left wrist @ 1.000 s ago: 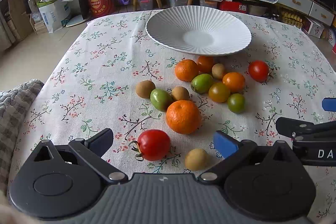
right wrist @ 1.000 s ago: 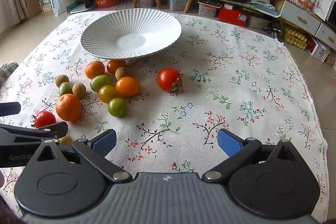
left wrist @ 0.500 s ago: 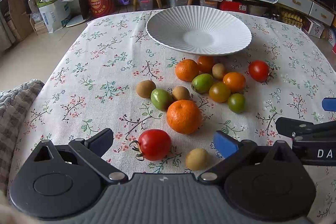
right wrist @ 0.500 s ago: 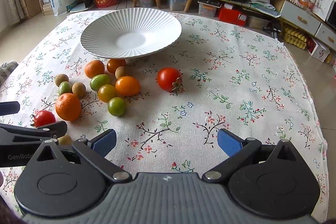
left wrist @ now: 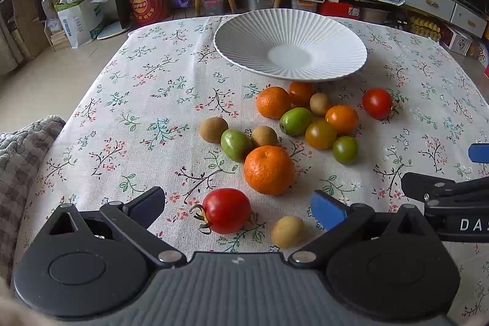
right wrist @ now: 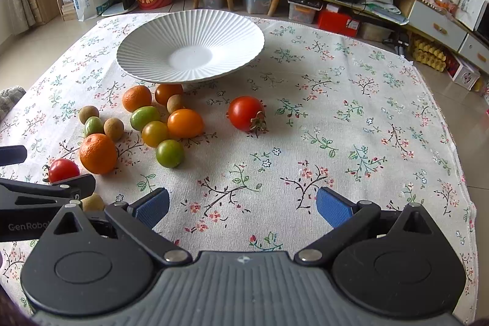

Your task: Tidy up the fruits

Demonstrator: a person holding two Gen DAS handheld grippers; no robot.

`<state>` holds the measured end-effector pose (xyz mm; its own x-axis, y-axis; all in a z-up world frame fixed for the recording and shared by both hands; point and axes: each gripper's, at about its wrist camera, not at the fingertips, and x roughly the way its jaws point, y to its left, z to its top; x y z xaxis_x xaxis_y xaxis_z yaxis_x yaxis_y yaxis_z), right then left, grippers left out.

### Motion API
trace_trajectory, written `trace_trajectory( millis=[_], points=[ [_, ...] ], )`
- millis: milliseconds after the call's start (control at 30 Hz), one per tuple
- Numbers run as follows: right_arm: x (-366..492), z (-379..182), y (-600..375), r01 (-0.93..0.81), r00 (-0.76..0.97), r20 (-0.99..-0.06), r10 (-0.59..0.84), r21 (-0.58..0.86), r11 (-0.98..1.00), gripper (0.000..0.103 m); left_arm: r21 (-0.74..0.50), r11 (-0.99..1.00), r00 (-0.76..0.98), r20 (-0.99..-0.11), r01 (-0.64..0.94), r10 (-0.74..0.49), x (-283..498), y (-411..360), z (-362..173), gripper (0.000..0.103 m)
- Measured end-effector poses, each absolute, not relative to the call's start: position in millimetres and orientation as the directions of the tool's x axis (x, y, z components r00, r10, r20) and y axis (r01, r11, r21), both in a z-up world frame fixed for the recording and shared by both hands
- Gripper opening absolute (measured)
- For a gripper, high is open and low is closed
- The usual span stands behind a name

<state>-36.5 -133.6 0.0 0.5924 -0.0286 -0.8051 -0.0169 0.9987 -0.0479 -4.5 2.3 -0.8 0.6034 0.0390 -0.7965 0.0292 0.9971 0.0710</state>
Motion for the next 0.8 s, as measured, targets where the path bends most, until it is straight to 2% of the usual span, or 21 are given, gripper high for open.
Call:
trace_trajectory(
  millis=[800],
  points=[
    [-34.9, -0.5, -131.2, -0.020, 0.589, -0.807, -0.032, -0.054, 0.998, 0.103, 0.084, 0.996, 0.605, -0.795, 0.021, 0.054, -6.4, 10.6, -3.2, 0.096]
  ],
)
